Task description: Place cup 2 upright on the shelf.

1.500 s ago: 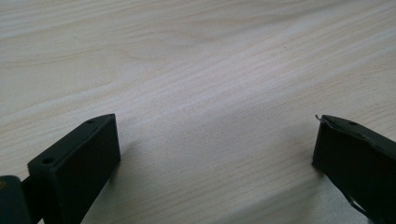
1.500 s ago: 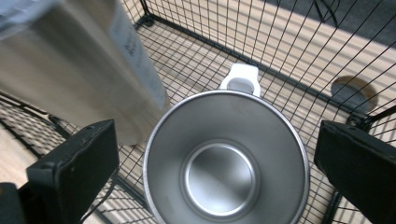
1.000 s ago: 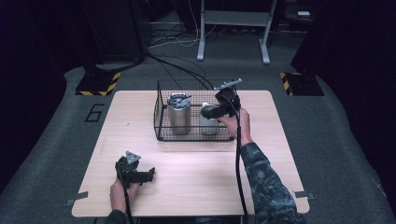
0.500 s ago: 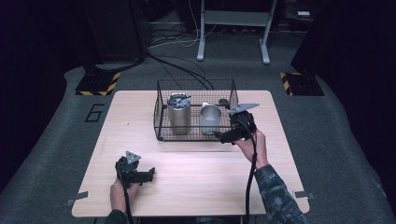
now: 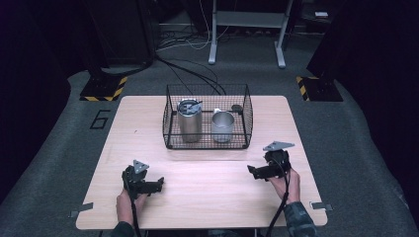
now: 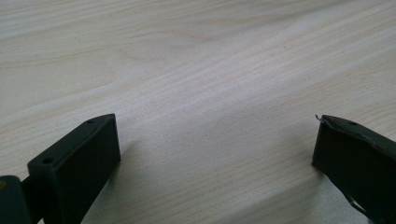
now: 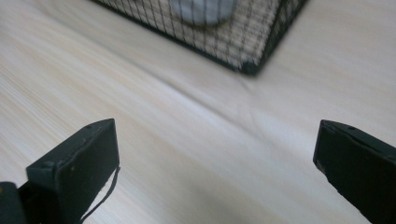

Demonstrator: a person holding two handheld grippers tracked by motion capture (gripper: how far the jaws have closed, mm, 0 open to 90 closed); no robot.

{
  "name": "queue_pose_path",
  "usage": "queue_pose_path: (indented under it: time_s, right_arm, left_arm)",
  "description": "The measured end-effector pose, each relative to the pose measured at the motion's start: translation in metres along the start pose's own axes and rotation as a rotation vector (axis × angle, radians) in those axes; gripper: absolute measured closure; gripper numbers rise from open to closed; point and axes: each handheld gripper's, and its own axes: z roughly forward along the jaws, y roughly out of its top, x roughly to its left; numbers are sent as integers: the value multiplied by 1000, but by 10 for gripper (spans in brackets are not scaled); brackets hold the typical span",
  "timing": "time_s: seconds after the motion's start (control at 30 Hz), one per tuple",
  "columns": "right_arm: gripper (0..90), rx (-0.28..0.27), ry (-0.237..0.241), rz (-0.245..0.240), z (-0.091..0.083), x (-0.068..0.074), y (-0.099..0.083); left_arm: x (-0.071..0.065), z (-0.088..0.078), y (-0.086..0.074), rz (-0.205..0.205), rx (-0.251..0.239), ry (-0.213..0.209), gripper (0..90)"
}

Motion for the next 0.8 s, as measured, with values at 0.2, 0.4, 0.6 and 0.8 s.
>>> queue_pose_path:
  time_s: [0.2, 0.4, 0.6, 0.8]
  right_arm:
    - [0, 76, -120, 127, 8, -31, -122]
    - [0, 74, -197, 168, 5, -41, -157]
    - [0, 48, -208, 163, 0, -50, -164]
    - [0, 50, -189, 152, -1, -53, -165]
  left_arm:
    - [0, 0, 0, -2, -2, 0, 3]
    - [1, 0, 0, 7, 0, 1, 4]
    - [1, 0, 1, 13, -2, 0, 3]
    - [2, 0, 0, 1, -6, -2, 3]
